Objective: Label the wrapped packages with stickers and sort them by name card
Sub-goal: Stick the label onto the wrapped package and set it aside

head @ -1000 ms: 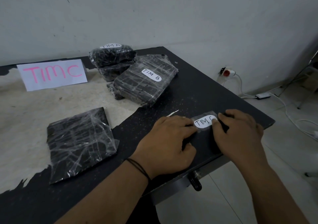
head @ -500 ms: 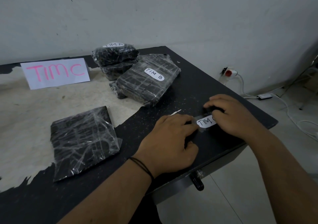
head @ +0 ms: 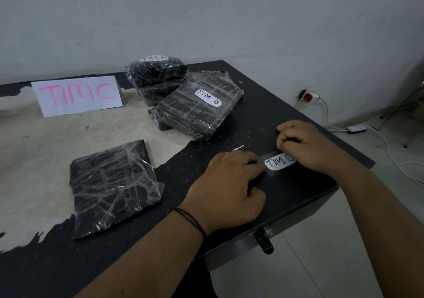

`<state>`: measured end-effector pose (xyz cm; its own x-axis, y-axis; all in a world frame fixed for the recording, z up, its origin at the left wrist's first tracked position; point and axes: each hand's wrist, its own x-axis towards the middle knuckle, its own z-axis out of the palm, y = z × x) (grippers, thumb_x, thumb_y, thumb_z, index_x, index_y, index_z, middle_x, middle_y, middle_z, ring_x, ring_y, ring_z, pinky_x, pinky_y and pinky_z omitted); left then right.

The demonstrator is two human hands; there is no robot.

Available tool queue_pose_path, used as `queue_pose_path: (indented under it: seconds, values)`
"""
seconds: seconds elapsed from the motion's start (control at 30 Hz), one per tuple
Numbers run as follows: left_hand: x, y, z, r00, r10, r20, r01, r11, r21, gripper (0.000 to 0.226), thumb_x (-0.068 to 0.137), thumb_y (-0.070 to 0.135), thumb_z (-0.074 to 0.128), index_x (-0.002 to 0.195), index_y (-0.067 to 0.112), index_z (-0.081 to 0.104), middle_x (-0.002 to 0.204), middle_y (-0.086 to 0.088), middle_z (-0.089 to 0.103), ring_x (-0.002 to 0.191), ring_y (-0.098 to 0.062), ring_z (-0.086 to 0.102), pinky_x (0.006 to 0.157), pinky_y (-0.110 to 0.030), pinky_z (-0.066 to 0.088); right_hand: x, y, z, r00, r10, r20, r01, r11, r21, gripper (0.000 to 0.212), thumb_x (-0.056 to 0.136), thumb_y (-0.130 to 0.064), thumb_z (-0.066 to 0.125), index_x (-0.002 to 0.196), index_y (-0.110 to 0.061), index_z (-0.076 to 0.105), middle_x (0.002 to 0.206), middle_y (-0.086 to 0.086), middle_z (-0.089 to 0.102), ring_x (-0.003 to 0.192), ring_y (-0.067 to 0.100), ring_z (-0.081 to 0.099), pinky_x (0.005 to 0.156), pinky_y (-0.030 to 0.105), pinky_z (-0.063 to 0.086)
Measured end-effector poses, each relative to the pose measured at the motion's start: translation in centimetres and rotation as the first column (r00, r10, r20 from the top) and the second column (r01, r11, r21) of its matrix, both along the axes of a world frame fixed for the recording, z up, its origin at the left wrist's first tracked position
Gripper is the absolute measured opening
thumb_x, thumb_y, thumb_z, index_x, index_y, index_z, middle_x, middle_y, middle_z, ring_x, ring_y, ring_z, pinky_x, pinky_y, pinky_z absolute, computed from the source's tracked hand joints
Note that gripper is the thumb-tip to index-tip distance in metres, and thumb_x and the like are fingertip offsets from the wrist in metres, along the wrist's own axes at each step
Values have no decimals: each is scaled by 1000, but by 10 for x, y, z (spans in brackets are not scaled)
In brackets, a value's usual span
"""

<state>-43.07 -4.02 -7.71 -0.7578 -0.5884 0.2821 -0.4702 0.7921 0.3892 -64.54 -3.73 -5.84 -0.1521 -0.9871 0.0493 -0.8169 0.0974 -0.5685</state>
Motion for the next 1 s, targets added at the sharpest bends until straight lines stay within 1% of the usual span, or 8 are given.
queue_pose_path:
  seconds: [0.13,0.27,0.37,0.5,0.63,0.73,0.87,1.0]
  values:
    - [0,0,0,1000,-3,5,3,1000,3,58,69,38,31,113,18,63,115,5,58,109,-11,51,103,-29,32,-5,-1,-1,999,41,-9,-41,999,-3,25,77,-27,58,68,-51,62,105,-28,45,121,15,42,102,52,36]
    - [0,1,1,1000,0,-2,0,1000,10,59,70,39,31,114,19,63,115,5,57,109,-10,50,103,-26,29,-6,-1,-3,998,58,-7,-58,998,-21,17,72,-33,60,63,-47,62,104,-29,45,121,16,42,103,53,35]
    - [0,1,0,1000,1,-13,0,1000,17,60,70,39,32,118,19,62,117,6,56,111,-9,48,102,-25,27,-7,-2,-6,998,59,-7,-60,997,-51,18,75,-30,62,61,-43,62,105,-27,46,119,16,43,102,53,36]
    - [0,0,0,1000,6,-14,-6,1000,24,60,70,39,32,117,19,62,116,6,56,110,-9,49,103,-28,30,-11,-4,-9,998,67,-10,-67,995,-68,17,79,-28,62,64,-37,62,104,-29,47,119,14,43,104,51,34]
    - [0,-1,0,1000,8,-16,-8,1000,30,59,70,39,31,117,20,62,116,6,56,109,-8,48,103,-28,31,-9,-3,-8,998,51,39,-48,995,-86,17,77,-26,62,60,-30,62,102,-22,54,109,12,49,98,48,41]
    - [0,-1,0,1000,10,-29,-9,999,33,58,70,37,32,117,19,62,116,7,56,109,-7,48,103,-29,32,-9,-1,-7,997,72,23,-69,991,-114,13,74,-30,60,62,-33,60,93,-16,58,98,12,54,94,51,43]
    - [0,0,0,999,13,-44,-11,999,42,55,71,35,34,116,20,62,115,7,57,108,-8,48,102,-29,33,-6,4,-6,998,62,32,-58,992,-113,8,74,-34,57,67,-31,58,85,-13,60,95,13,54,97,54,40]
    - [0,-1,0,999,13,-47,-11,999,42,57,70,36,34,117,20,61,114,8,57,107,-7,49,101,-30,35,-2,11,-5,999,48,-12,-49,990,-129,10,81,-23,61,75,-29,58,84,-14,60,93,6,52,101,53,35]
